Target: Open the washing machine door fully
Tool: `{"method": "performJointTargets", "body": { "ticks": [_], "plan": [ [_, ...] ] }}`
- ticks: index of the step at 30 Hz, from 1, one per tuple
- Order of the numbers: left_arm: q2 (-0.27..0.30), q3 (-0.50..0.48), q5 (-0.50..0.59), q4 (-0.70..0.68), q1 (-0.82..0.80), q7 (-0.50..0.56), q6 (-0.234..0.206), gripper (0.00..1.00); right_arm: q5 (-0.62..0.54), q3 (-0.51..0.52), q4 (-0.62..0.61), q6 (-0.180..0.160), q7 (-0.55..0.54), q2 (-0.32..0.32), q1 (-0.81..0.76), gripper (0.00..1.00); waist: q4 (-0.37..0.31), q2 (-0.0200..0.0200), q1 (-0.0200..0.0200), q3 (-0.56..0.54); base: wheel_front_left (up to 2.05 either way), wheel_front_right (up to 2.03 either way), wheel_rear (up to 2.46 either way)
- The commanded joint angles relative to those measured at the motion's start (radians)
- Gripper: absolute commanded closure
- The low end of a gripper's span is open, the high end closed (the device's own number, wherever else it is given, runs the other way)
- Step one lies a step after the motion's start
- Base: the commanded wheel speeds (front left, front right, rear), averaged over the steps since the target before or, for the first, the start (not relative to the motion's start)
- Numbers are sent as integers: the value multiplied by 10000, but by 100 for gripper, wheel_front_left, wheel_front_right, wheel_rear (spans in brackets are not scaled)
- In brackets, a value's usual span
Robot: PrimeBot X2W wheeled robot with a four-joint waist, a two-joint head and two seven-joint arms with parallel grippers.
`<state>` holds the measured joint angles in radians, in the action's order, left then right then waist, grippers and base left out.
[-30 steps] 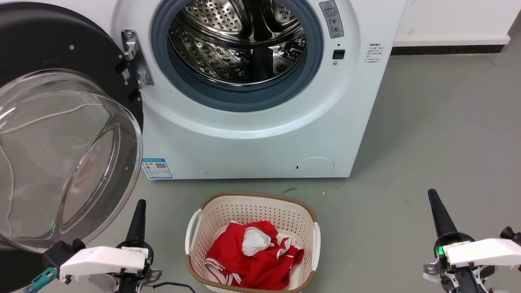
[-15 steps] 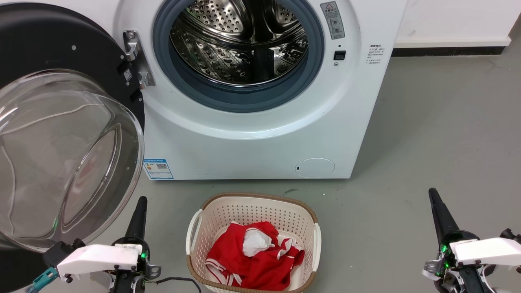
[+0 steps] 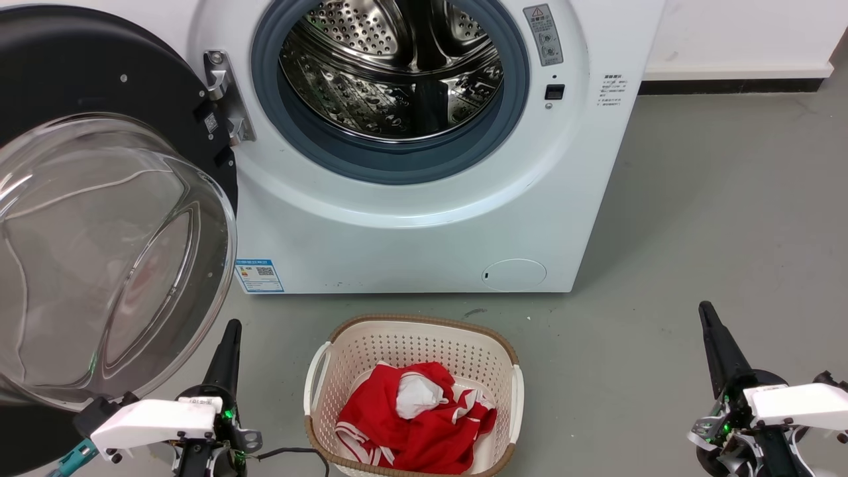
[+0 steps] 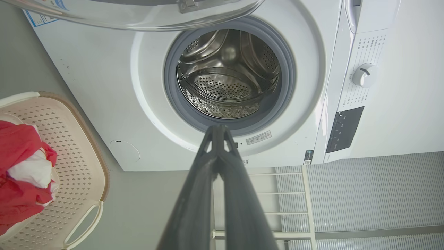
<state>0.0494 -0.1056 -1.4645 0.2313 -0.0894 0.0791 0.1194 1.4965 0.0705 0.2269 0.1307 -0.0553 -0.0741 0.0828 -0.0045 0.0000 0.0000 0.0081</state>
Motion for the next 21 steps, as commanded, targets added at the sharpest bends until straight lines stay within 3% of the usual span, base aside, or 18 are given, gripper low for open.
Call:
{"method": "performJointTargets", "body": {
  "ticks": [1,21],
  "plan": [
    [15,-37,-177,14,-185,53,61,100,190,23,8,1,-58,-12,178,100,3,0,0,-3,0,0,0],
    [14,-111,-1490,158,-231,388,138,100,1399,161,182,0,-394,42,294,100,45,0,0,-50,0,0,0]
  ]
}}
